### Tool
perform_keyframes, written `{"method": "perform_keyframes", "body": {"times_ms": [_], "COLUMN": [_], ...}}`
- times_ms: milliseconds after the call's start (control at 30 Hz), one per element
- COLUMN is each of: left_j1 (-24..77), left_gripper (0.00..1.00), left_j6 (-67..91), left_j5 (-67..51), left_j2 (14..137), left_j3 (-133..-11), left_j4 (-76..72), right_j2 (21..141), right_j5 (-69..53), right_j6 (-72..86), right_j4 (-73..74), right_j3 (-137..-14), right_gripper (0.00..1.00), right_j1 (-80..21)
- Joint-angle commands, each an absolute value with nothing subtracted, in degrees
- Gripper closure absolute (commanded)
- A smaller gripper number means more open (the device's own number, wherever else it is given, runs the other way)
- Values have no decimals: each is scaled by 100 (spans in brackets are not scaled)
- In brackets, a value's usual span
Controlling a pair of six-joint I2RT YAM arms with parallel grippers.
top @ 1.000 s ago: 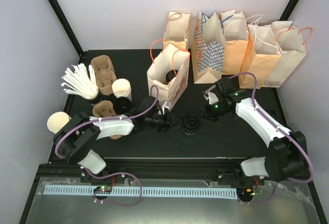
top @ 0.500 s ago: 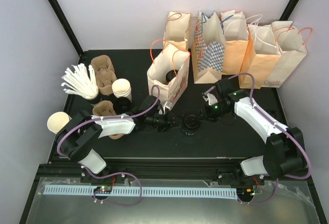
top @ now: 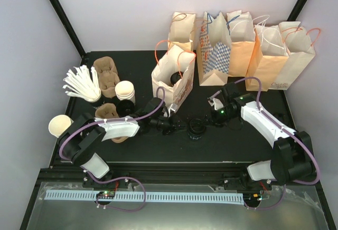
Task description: Pack the takeout coffee
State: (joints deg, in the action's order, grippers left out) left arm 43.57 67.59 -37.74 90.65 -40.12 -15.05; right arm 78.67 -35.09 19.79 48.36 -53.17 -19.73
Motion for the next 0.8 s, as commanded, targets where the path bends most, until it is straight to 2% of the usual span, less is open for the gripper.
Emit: {"method": "perform_keyframes", "body": {"times_ms": [0,300,767], "left_j1": [4412,4412,4460], "left_gripper": [83,86,84], "left_j6": [6574,6208,6350], "left_j5": [-3705,-3550,-3676], "left_j2": [9219,9326,9645], "left_j3": [-4231,-4326,-4011], "left_j4": [-1286,-589,-918], "right_j2": [7854,7917,7906], "right_j5": [-3693,-3572,-3297], "right_j6": [1951,1927,1872], "right_j4": [4823,4860,5006], "right_j3": [-5281,-5224,-5031], "right_gripper": [69,68,67], "right_j1": [-2000,-1995,-1995]}}
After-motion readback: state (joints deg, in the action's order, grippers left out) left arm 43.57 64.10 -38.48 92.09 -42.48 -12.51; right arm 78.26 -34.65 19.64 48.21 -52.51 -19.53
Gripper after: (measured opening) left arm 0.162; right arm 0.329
